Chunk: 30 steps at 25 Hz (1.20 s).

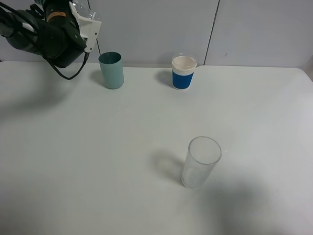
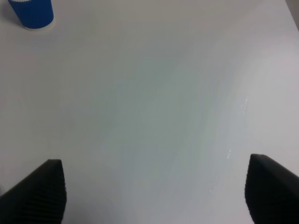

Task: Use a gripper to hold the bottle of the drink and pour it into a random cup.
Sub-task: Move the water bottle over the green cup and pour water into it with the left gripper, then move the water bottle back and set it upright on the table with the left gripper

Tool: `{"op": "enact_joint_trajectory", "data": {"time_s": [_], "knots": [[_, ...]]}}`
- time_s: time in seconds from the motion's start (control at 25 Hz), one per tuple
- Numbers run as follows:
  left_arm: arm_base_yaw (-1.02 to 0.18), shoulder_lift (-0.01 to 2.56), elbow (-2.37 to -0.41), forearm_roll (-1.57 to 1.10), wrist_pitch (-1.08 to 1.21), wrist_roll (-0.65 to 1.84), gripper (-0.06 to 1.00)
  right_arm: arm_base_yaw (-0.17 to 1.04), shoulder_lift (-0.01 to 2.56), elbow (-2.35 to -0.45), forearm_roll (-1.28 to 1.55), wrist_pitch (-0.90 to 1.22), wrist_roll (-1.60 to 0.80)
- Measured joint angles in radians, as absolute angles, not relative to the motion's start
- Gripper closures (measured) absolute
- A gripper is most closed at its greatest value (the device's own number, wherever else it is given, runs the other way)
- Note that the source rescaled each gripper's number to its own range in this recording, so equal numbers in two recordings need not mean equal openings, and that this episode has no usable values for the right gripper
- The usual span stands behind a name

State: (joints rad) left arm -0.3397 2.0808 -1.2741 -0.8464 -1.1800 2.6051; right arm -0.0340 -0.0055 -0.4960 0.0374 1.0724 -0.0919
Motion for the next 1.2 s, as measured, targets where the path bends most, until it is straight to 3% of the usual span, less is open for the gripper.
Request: {"op": "enact_joint_trajectory", "data": {"time_s": [0.4,0.64,1.2], "knots": [[-0.340,2.081,-1.274,-0.850,-1.180,2.525,0.94,-0.034,-0.006,-0.496,0.037,1.072,-0.092],[-0.340,2.076,-1.274,-0.991,-1.147,2.449,0.94,-0.034,-0.006,-0.496,0.037,1.072,-0.092],[-0.362,1.787,-1.274,-1.672,-0.579,2.375,0.94,-0.034,-0.006,-0.496,0.037,1.072,-0.092]]}}
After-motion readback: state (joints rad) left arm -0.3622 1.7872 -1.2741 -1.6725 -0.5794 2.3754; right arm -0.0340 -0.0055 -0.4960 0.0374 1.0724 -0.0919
